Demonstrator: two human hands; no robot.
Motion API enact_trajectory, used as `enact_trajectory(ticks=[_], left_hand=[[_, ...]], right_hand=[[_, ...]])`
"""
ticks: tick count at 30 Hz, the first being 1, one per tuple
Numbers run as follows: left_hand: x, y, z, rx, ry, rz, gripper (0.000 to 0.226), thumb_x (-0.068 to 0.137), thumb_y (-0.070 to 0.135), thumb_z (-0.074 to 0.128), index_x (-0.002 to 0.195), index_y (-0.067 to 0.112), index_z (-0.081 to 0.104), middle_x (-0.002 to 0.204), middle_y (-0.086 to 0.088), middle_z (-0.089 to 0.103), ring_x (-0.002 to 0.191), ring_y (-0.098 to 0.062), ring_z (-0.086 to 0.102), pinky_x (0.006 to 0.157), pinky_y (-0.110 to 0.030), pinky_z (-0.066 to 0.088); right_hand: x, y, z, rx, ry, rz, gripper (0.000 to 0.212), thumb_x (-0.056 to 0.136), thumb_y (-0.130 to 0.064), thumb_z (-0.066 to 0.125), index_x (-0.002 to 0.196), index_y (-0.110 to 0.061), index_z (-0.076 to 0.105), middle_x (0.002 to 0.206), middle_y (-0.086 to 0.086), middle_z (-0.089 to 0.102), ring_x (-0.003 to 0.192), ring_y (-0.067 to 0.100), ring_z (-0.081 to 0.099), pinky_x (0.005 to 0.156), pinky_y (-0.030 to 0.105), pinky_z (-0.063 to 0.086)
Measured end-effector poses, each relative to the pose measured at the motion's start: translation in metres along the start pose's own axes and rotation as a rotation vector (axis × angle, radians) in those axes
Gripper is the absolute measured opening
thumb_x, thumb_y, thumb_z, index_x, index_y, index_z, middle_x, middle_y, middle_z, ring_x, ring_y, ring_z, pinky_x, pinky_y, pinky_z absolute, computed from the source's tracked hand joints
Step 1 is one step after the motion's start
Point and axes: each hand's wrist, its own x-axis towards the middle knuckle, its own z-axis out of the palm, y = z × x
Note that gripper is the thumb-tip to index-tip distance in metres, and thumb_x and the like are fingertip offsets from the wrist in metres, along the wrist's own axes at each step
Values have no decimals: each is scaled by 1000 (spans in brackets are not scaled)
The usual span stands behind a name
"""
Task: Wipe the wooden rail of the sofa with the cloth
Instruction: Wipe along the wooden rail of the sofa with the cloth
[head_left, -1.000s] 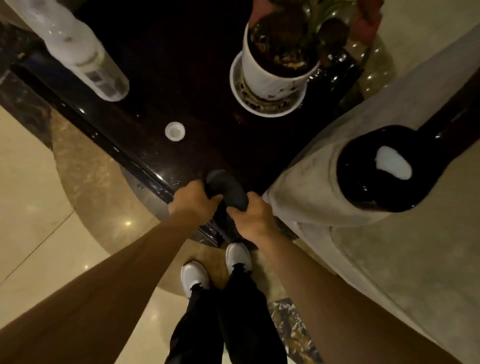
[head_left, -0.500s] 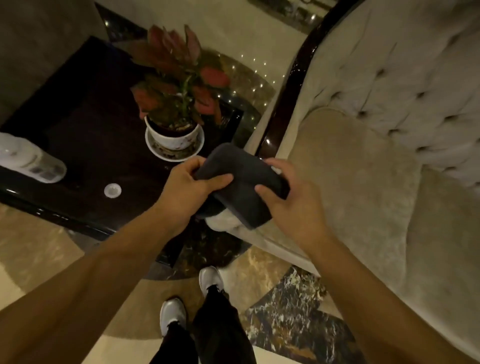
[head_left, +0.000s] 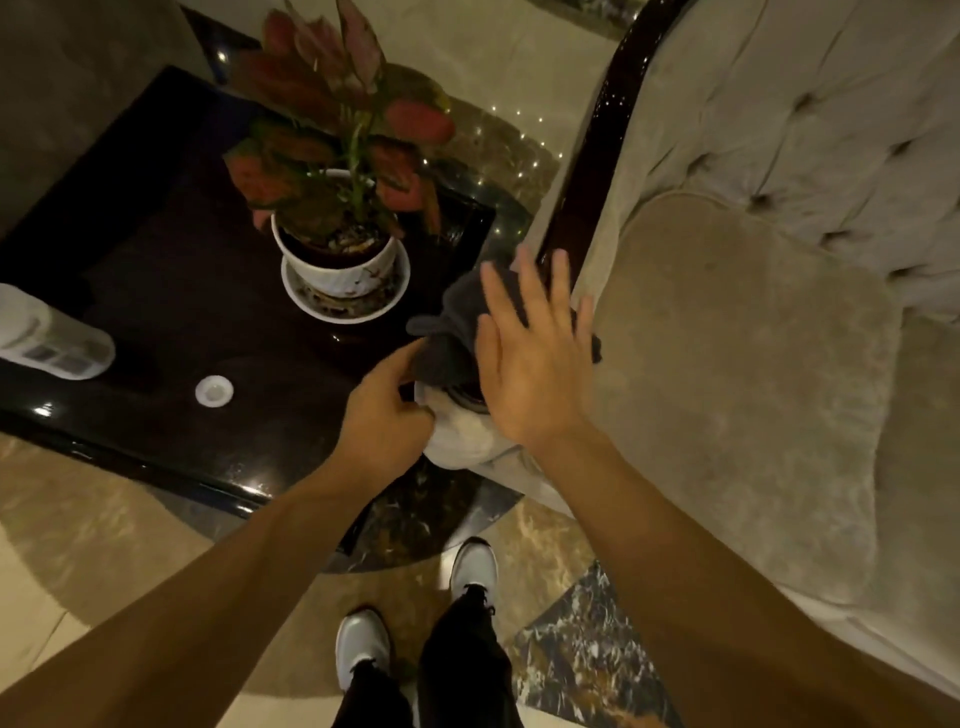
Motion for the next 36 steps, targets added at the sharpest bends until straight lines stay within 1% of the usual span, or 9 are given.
enact_trajectory(ticks=[5, 11, 16, 19, 23, 29, 31, 34, 36], left_hand=[[-5, -8, 34, -51, 48, -45, 53, 75, 7, 74, 125, 7, 57, 111, -1, 67, 98, -5, 66, 92, -34, 55], [0, -8, 40, -19, 10, 136, 102, 62, 12, 89, 145, 9, 30, 147, -8, 42, 138, -17, 40, 112, -38, 38], [1, -11, 45, 114, 54, 114, 53, 91, 12, 63, 134, 30, 37, 134, 8, 46, 118, -3, 46, 110, -47, 38], [3, -22, 47, 474, -66, 128, 49, 95, 17, 56, 141, 12, 40, 142, -11, 47, 132, -14, 43, 110, -40, 35], [1, -23, 43, -38, 29, 101, 45, 71, 3, 82, 110, -6, 61, 115, -22, 65, 111, -23, 63, 91, -44, 52], [1, -7, 52, 371, 67, 101, 53, 96, 13, 53, 145, 2, 35, 150, -20, 39, 139, -29, 37, 112, -21, 25], [-3, -11, 55, 374, 204, -4, 52, 102, 20, 39, 150, 6, 24, 160, -15, 22, 146, -22, 25, 114, -23, 20], [0, -18, 39, 241, 18, -68, 36, 85, 4, 68, 119, -6, 61, 123, -24, 64, 113, -29, 62, 86, -24, 46], [-2, -19, 24, 114, -5, 57, 53, 71, 8, 83, 118, 3, 60, 115, -3, 68, 100, 3, 62, 80, -6, 42]], right_hand=[[-21, -17, 7, 54, 0, -17, 56, 103, -41, 26, 155, -18, 31, 166, 12, 20, 153, 38, 4, 123, 57, 7], [27, 8, 4, -32, 54, -74, 54, 105, -38, 24, 153, -16, 34, 165, 5, 26, 154, 32, 3, 124, 53, 5], [-31, -53, 18, 103, 104, 316, 54, 102, -43, 25, 154, -29, 31, 167, 5, 17, 154, 37, 1, 122, 58, 7], [-4, -57, 14, -5, 18, 66, 49, 100, -46, 31, 145, -35, 47, 165, 4, 26, 152, 38, 12, 120, 58, 12], [38, -14, 0, -21, -53, -299, 41, 100, -42, 38, 123, -32, 69, 156, 1, 44, 149, 30, 27, 123, 48, 11], [-29, -51, 17, 65, 152, 175, 45, 103, -38, 32, 144, -34, 50, 164, 2, 28, 153, 33, 12, 122, 54, 9], [-29, -59, 22, -57, 45, -7, 45, 100, -41, 30, 138, -38, 54, 166, 3, 22, 153, 35, 9, 122, 55, 7], [4, -22, 11, -56, -42, -441, 35, 99, -36, 43, 120, -30, 70, 159, 7, 38, 150, 36, 23, 122, 53, 14], [26, 16, 0, 19, 21, -529, 34, 100, -31, 46, 120, -23, 72, 151, 11, 50, 146, 36, 33, 121, 54, 18]])
